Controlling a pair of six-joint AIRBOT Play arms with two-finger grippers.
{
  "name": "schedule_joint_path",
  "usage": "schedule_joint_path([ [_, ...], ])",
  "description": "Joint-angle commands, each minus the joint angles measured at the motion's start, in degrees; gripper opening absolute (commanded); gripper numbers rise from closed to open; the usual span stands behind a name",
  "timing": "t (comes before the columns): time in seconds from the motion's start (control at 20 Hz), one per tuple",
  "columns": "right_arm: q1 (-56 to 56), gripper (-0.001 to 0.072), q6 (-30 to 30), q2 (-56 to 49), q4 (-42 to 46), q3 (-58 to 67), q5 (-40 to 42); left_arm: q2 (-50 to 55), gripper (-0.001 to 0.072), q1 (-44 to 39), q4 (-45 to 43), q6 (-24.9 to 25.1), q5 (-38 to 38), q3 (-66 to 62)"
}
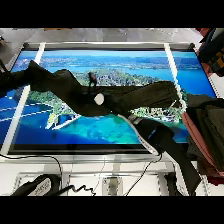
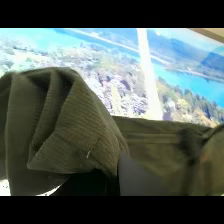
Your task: Fold the clothes and pants, and hang the long-sleeved shirts on hangers.
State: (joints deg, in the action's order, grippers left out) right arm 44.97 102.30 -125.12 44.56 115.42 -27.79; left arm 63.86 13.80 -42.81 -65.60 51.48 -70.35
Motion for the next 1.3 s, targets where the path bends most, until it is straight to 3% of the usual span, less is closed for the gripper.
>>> schedule_joint_path([
  [0.0, 1.33, 0.0025, 1.09, -1.66, -2.01, 1.42, -4.72, -0.17, 0.002, -1.38, 0.17, 0.04, -0.59, -0.04],
  [0.2, -7.61, 0.0025, 1.03, 2.32, 2.45, 1.42, -16.63, 3.69, 0.002, -7.13, 3.39, 0.04, -6.14, -0.04],
  [0.45, -24.55, 0.0026, -4.63, 11.85, 9.6, 1.42, -33.48, 14.25, 0.0034, -25.05, 13.62, 0.09, -17.84, -0.04],
  [0.5, -27.69, 0.0026, -5.66, 13.64, 10.38, 1.42, -35.45, 16.57, 0.0181, -29.81, 13.22, 0.11, -22.03, -0.07],
  [0.55, -30.82, 0.0025, -6.4, 15.41, 10.97, 1.42, -37.27, 18.64, 0.0505, -33.57, 13.11, 0.07, -24.83, -0.07],
  [0.6, -33.77, 0.0025, -7.21, 16.9, 11.41, 1.44, -38.62, 20.35, 0.072, -37.03, 13.07, 0.11, -25.83, -0.07],
  [0.75, -40.94, 0.0026, -7.52, 19.87, 12.81, 1.42, -41.48, 21.24, 0.0714, -41.24, 9.66, 5.44, -21.86, -0.07],
  [0.85, -44.44, 0.0025, -7.54, 20.48, 13.0, 1.4, -44.06, 20.28, 0.0713, -39.39, 5.18, 4.76, -19.89, -0.04],
  [1.15, -47.3, 0.0026, -11.02, 20.46, 14.99, -0.33, -48.17, 19.1, 0.0709, -18.53, -12.57, -6.38, -1.22, 0.07],
  [1.25, -46.69, 0.0025, -12.04, 20.44, 15.43, -0.61, -47.78, 20.2, 0.0709, -11.21, -13.11, -6.64, 1.75, 1.03],
])
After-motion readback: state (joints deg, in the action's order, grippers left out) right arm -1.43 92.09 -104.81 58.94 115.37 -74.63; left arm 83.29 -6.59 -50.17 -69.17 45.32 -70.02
